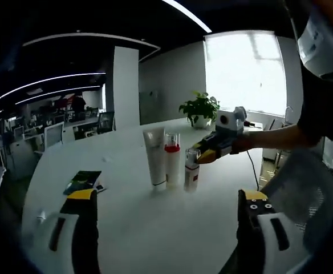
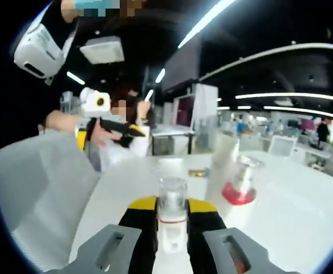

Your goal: Arrange the skincare products in the storage area until every visible bottle or jar stands upright without overlapping.

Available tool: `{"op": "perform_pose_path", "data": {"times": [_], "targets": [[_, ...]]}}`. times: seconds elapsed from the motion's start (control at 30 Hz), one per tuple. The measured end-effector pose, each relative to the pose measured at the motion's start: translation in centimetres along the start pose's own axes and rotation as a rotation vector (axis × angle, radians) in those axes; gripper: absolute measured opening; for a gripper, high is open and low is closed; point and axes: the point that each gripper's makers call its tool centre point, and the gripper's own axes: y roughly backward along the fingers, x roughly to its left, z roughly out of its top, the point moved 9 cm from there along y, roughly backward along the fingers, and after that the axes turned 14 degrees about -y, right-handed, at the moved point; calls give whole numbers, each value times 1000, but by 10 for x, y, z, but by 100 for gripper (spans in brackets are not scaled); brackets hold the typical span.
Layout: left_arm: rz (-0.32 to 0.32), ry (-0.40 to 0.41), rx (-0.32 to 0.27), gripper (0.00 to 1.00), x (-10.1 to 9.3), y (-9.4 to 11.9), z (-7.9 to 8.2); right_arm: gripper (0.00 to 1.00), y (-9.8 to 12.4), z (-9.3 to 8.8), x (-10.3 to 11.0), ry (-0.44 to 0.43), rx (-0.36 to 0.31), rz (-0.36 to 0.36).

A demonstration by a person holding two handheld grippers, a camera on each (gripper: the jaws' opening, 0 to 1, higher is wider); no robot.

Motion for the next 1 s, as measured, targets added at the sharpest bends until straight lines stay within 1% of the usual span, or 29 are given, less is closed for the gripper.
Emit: {"op": "perform_pose_path", "data": {"times": [0.17, 0.27, 0.3, 0.33, 0.5, 0.63, 0.9, 1.0], "targets": [[5, -3, 6, 96, 1, 0, 0, 10, -6, -9, -8, 23, -5, -5], [4, -2, 13, 95, 1, -1, -1, 10, -8, -16, -11, 13, -12, -17], [5, 0, 13, 95, 1, 0, -1, 10, -11, -15, -11, -27, -54, -17], [5, 2, 14, 95, 1, -1, -1, 10, -12, -16, -15, -16, -47, -23], [5, 4, 19, 95, 1, -1, -3, 10, -13, -16, -24, -33, -64, -39], [-1, 5, 29, 94, 1, -1, -4, 10, -12, -14, -26, -25, -52, -40], [-5, -11, 41, 94, 0, -2, -4, 11, -12, -9, -26, -18, -1, -9], [-7, -21, 48, 94, -1, -2, -5, 11, -12, -9, -27, -32, 2, -6]]}}
